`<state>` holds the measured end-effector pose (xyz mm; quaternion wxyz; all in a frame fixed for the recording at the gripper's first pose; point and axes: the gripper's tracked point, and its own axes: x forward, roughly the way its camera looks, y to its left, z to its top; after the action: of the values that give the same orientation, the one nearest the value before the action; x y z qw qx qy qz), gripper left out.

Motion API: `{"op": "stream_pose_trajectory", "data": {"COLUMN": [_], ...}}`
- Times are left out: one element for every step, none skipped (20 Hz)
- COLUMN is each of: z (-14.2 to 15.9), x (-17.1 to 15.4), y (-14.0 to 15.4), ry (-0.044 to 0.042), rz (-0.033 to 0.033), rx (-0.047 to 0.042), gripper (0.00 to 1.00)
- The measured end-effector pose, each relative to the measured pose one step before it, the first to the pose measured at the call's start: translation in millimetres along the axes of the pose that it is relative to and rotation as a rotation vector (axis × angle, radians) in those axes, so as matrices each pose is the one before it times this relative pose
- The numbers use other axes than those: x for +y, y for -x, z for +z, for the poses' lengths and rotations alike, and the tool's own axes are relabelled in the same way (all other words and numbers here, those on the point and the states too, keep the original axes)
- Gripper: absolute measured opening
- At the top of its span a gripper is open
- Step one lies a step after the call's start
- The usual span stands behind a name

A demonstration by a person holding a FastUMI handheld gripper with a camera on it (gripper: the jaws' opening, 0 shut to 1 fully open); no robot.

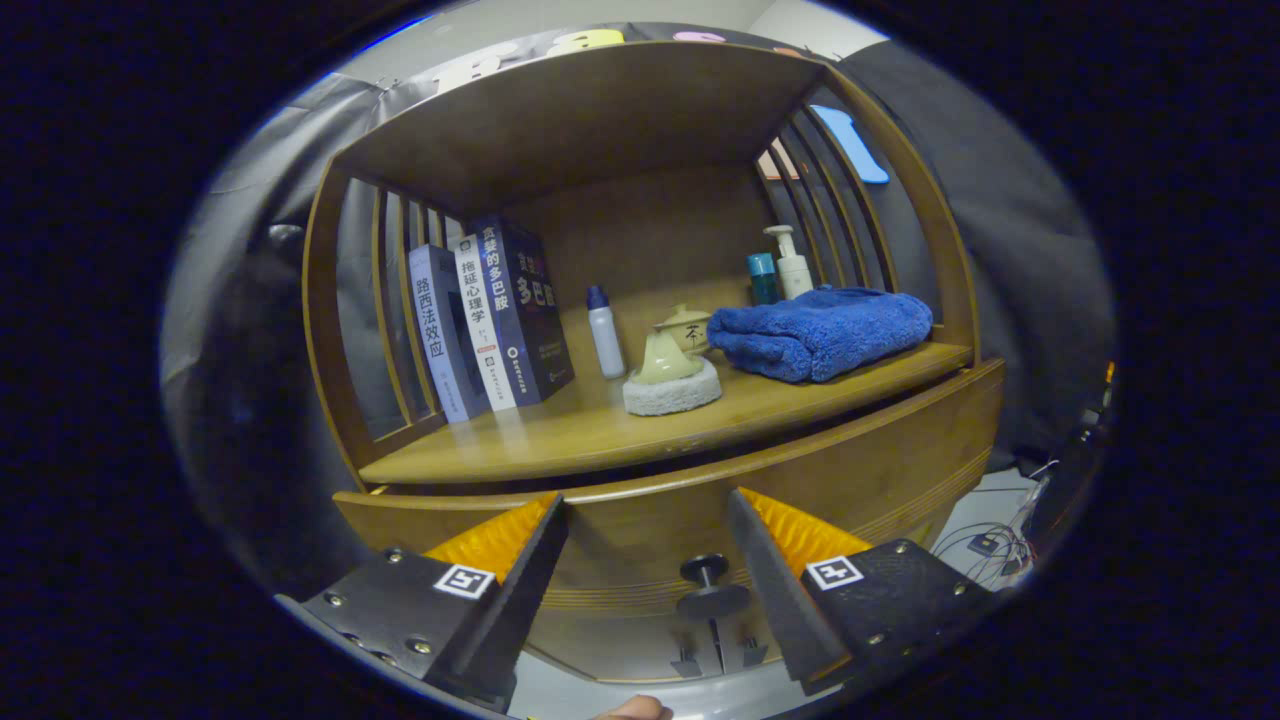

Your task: Pull open the drawer, take out the items inside it, and place them on the countertop above the cabinet.

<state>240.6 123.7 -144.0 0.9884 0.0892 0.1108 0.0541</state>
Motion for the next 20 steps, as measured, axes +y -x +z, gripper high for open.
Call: {"op": "stream_pose_trajectory", "data": {"z": [0.70,0.34,0.06,-0.05,0.37,-0.18,0.59,0.16,0.48,-0.18,0.16,-0.40,-0.15,0.25,0.33,0.25,0.47,0.19,0.23,-0.26], "x": [-0.05,-0.47,0.16,0.56,-0.01,-0.04,0.10,0.20,0.03,0.52,0.14,-0.28,-0.28,-0.91,-1.00,-0.94,-0.55,-0.86,-0.31,0.05], "y": [-1.97,-1.28,-1.35,-0.66,-1.52,-1.00,-0.95,-1.63,-2.13,-1.73,-1.86,-0.77,-0.44,-0.55,0.27,-0.57,0.00,-0.28,-0.36,0.26], "ry": [-0.00125,-0.00176,-0.00232,-0.00285,-0.00238,-0.00224,-0.00097,-0.00161,-0.00242,-0.00079,0.00346,0.00456,0.00529,0.00273,-0.00640,-0.01205,-0.01322,-0.01080,-0.00676,-0.00210], "rz": [0.00008,0.00028,0.00002,-0.00012,-0.00008,-0.00008,-0.00006,-0.00004,-0.00004,-0.00022,0.00004,0.00024,-0.00247,-0.00123,0.00110,0.00109,0.00031,0.00041,0.00035,0.00004], "rx": [0.00035,-0.00017,-0.00013,0.00084,-0.00056,0.00074,-0.00101,0.00105,-0.00080,0.00220,0.00263,0.00273,0.00339,-0.00011,-0.00437,-0.00603,-0.00482,-0.00429,-0.00275,-0.00115], "gripper": [0.97,0.97,0.97,0.97,0.97,0.97,0.97,0.97,0.97,0.97,0.97,0.97,0.97,0.97,0.97,0.97,0.97,0.97,0.97,0.97]}}
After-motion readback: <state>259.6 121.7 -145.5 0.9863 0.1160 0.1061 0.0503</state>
